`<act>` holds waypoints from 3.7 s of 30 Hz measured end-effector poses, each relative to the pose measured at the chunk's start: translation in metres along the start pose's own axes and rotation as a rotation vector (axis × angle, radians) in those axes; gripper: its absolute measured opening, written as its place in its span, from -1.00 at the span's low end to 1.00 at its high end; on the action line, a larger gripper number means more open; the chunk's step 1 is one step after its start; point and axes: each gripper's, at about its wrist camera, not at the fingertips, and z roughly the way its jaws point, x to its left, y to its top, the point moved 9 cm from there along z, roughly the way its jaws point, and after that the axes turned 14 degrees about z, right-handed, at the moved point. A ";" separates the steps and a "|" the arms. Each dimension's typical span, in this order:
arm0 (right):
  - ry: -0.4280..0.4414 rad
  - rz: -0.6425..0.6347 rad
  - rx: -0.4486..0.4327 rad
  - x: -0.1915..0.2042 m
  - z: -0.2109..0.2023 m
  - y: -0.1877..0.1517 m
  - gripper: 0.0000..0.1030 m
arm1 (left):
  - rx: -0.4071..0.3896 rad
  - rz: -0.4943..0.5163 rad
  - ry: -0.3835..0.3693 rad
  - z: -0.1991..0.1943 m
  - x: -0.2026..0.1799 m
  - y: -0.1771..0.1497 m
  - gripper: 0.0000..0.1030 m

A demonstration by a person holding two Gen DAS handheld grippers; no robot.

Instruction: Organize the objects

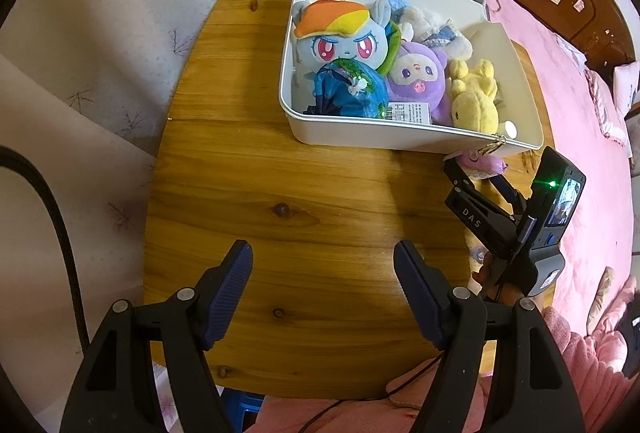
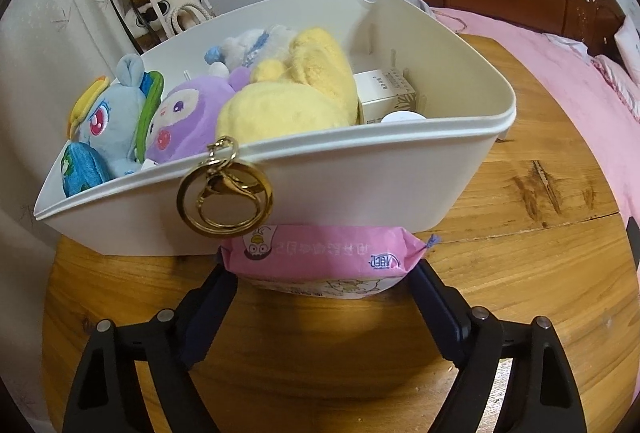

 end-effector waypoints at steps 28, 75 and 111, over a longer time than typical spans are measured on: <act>0.178 -0.101 -0.052 0.050 -0.065 0.022 0.57 | -0.089 -0.015 -0.030 -0.023 -0.018 0.001 0.48; 0.201 -0.158 -0.055 0.095 -0.079 0.047 0.46 | -0.219 -0.188 -0.121 -0.045 -0.004 -0.033 0.48; 0.107 -0.103 0.011 -0.040 -0.308 -0.038 0.62 | -0.442 -0.033 0.132 -0.148 -0.100 -0.099 0.48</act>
